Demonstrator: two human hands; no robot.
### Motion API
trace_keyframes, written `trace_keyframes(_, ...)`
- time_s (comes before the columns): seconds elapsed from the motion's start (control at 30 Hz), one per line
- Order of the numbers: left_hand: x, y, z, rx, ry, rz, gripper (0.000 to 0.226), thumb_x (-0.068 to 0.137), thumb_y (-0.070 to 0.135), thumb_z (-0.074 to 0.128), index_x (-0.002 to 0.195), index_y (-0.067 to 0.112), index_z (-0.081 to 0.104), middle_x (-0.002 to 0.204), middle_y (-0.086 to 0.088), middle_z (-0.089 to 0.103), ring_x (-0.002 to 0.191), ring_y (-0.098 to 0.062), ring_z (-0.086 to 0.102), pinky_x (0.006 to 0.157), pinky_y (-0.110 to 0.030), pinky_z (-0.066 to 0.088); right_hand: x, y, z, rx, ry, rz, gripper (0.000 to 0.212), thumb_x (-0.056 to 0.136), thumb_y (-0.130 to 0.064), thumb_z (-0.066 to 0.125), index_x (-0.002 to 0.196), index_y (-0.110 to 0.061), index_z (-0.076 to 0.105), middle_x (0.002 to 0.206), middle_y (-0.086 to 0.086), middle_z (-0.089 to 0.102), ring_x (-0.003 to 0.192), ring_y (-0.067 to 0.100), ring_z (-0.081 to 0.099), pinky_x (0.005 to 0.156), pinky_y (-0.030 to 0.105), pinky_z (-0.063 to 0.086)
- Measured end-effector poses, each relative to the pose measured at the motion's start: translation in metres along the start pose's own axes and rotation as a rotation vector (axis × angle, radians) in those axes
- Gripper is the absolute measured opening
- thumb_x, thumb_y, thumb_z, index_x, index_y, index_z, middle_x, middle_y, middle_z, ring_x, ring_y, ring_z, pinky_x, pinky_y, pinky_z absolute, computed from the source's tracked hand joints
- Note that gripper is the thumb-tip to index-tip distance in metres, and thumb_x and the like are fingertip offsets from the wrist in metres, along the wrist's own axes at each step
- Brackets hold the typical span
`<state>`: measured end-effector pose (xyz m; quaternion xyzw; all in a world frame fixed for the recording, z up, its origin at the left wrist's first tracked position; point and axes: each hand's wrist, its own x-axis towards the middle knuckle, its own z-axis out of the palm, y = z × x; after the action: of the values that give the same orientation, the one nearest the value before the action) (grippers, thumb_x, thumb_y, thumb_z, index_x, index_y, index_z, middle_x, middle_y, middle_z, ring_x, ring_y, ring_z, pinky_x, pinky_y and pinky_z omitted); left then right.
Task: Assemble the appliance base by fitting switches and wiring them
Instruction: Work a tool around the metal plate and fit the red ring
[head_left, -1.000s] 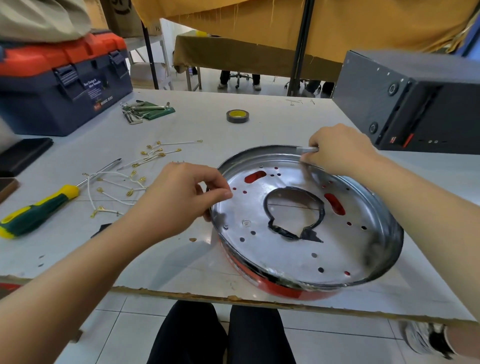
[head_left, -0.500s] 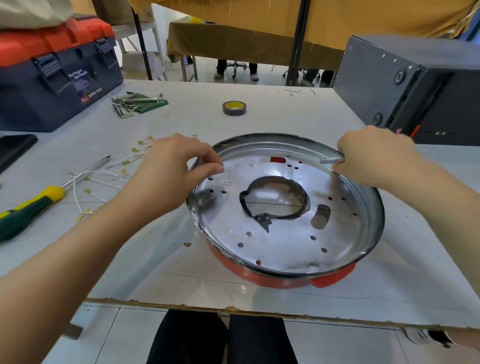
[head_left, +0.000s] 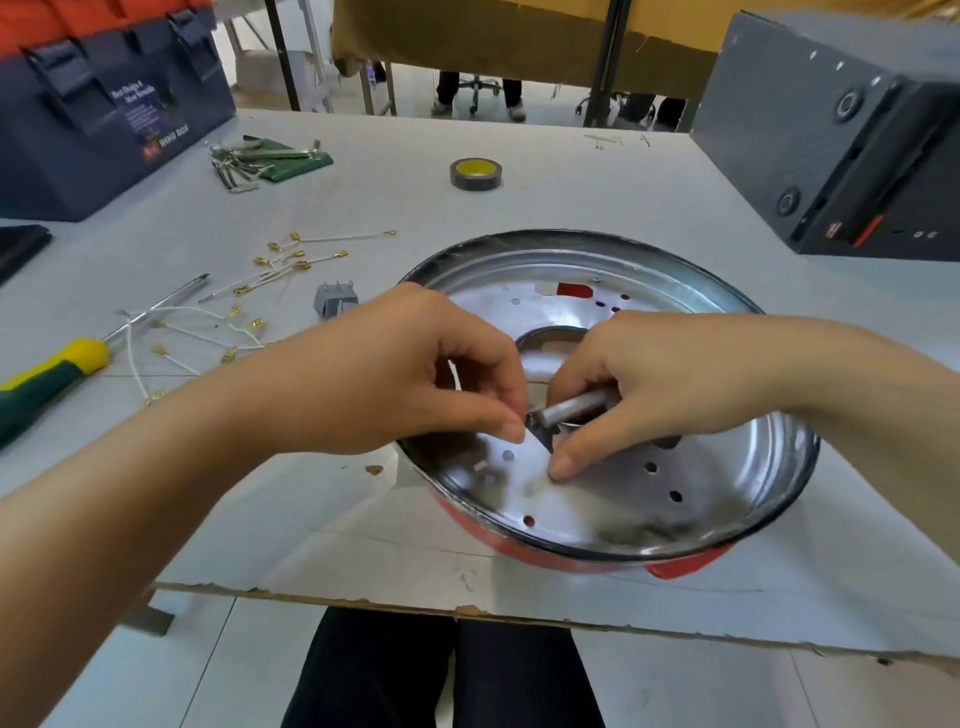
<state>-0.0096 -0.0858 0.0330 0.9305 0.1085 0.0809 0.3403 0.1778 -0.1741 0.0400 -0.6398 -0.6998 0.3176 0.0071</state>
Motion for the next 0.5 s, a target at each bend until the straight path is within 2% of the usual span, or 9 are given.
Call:
trace_keyframes(0.13,-0.0022,-0.0018,-0.0029,0.015,-0.104,0.013,0.010,0.084,0.033,0.068,0.090,0.027,0.074,0.083,0.010,0.072,0.081,-0.013,0.067,0.072,-0.038,0.053,0.0027,-0.0011,0.0031,0.059,0.004,0.072,0.040,0.064,-0.059,0.073,0.062,-0.020,0.061,0.048,-0.005,0.045,0.046,0.014,0.050,0.045,0.023,0.043)
trace_keyframes(0.27,-0.0042,-0.0044,-0.0053,-0.024,-0.148,0.025,0.015,0.084,0.026,0.064,0.096,0.024,0.074,0.088,0.004,0.074,0.086,-0.016,0.069,0.071,-0.045,0.054,0.0034,-0.0020,0.0054,0.090,0.022,0.091,0.043,0.063,-0.060,0.072,0.063,-0.019,0.059,0.051,0.000,0.047,0.047,0.020,0.051,0.042,0.022,0.042)
trace_keyframes(0.4,-0.0041,-0.0057,-0.0035,-0.047,-0.163,0.057,0.014,0.085,0.018,0.066,0.097,0.020,0.073,0.088,0.003,0.073,0.085,-0.016,0.069,0.077,-0.032,0.053,0.0039,-0.0052,0.0067,0.148,0.034,0.106,0.040,0.064,-0.056,0.074,0.061,-0.019,0.060,0.049,-0.002,0.045,0.045,0.017,0.049,0.041,0.020,0.041)
trace_keyframes(0.5,-0.0035,-0.0072,-0.0026,-0.062,-0.167,0.070,0.014,0.085,0.015,0.065,0.096,0.020,0.072,0.085,0.000,0.072,0.082,-0.018,0.069,0.076,-0.025,0.052,0.0038,-0.0074,0.0079,0.184,0.033,0.099,0.035,0.065,-0.053,0.075,0.058,-0.021,0.062,0.044,-0.006,0.043,0.041,0.012,0.045,0.041,0.019,0.040)
